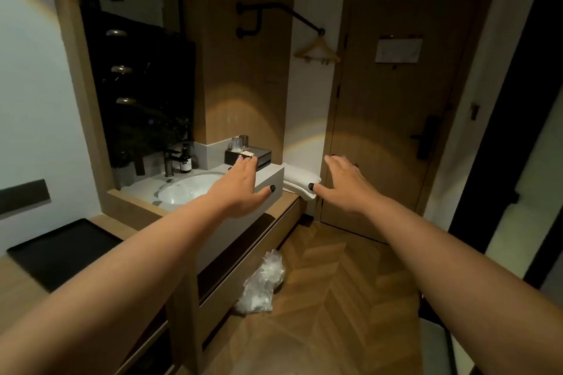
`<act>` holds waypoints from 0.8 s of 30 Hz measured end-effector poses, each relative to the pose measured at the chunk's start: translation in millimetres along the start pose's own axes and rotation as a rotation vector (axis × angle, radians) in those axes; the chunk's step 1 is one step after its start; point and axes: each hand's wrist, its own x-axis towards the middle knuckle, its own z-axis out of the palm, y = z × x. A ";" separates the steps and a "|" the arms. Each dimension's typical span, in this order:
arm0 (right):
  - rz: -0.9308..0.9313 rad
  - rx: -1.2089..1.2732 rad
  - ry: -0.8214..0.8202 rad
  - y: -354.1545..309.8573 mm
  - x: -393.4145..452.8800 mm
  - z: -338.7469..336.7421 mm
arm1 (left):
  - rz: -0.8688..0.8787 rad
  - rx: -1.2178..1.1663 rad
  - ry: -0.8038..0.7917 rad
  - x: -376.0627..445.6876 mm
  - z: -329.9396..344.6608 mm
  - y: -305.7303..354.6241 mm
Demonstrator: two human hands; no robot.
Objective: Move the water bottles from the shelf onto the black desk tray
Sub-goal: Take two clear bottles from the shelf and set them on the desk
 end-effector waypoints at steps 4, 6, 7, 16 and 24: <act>0.013 0.036 -0.011 3.1 26.7 14.3 | -0.004 0.002 -0.043 26.1 12.9 -13.4; 0.026 0.057 -0.013 5.7 45.5 25.0 | -0.006 -0.004 -0.053 46.2 21.4 -20.5; 0.026 0.063 -0.012 7.4 56.7 30.3 | -0.005 -0.010 -0.049 58.2 25.3 -25.6; 0.052 0.075 0.004 27.2 193.8 73.4 | 0.037 -0.010 -0.038 197.7 63.1 -91.3; 0.135 0.091 -0.017 47.6 306.3 114.8 | 0.058 -0.038 -0.077 309.7 95.7 -138.9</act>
